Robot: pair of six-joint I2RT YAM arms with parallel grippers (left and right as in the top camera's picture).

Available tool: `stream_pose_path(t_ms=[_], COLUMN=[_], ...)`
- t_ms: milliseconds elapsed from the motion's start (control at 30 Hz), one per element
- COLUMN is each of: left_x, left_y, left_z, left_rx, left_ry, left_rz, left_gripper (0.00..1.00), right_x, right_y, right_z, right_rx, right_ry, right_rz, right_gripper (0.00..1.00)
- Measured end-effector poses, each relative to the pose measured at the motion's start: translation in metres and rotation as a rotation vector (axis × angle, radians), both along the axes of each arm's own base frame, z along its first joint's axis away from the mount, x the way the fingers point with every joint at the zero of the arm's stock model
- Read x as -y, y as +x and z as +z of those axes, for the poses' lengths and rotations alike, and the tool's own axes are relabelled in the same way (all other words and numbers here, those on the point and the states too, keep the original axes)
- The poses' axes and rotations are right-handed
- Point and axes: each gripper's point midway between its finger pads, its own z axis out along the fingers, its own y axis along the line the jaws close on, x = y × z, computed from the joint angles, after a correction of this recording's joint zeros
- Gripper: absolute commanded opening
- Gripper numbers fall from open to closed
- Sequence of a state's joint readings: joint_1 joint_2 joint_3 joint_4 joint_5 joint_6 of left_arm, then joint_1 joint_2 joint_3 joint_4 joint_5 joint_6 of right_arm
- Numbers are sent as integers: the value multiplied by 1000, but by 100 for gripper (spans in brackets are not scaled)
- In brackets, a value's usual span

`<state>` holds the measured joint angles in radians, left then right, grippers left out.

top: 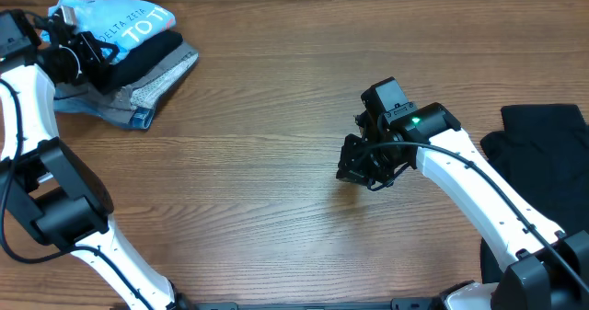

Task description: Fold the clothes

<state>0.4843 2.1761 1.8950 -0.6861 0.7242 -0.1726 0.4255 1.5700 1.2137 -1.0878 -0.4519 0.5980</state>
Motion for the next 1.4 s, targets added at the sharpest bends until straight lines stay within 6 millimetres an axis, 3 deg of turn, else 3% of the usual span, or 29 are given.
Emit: stream_pose_path(t_ms=[267, 400, 433, 467, 500, 533, 600, 800, 900, 967, 1033, 1167, 1300, 1400], left_x=[18, 27, 29, 30, 30, 31, 31, 28, 20, 8, 0, -16, -23, -27], left_y=[-21, -38, -42, -46, -50, -53, -57, -56, -49, -41, -37, -39, -31, -21], left_z=[39, 40, 36, 32, 28, 24, 19, 21, 37, 61, 86, 115, 104, 77], left_rx=[-17, -99, -128, -159, -189, -217, -248, -237, -154, -47, 42, 113, 93, 45], left_ry=[-121, -161, -163, -161, -159, -152, -140, -124, -104, -51, 10, 132, 214, 230], left_rz=[4, 19, 25, 35, 46, 53, 64, 65, 63, 66, 74, 125, 150, 152], left_gripper=[4, 6, 12, 24, 47, 60, 65, 63, 32, 13, 4, 10, 14, 43], right_x=[2, 3, 3, 4, 4, 4, 5, 5, 5, 5, 5, 4, 4, 3], right_y=[1, 3, 3, 3, 3, 3, 3, 4, 4, 4, 4, 6, 8, 8], right_z=[-1, -2, -2, -2, -2, -2, -3, -3, -3, -3, -3, -2, -2, -2], right_rx=[7, 13, 14, 15, 16, 17, 17, 20, 20, 20, 21, 30, 38, 38], right_ry=[-13, -20, -23, -26, -28, -29, -32, -34, -35, -35, -35, -31, -28, -27], right_rz=[-3, -5, -6, -5, -6, -7, -8, -7, -8, -8, -8, -8, -9, -8], right_gripper=[6, 7, 7, 7, 7, 7, 7, 7, 7, 7, 7, 7, 7, 7])
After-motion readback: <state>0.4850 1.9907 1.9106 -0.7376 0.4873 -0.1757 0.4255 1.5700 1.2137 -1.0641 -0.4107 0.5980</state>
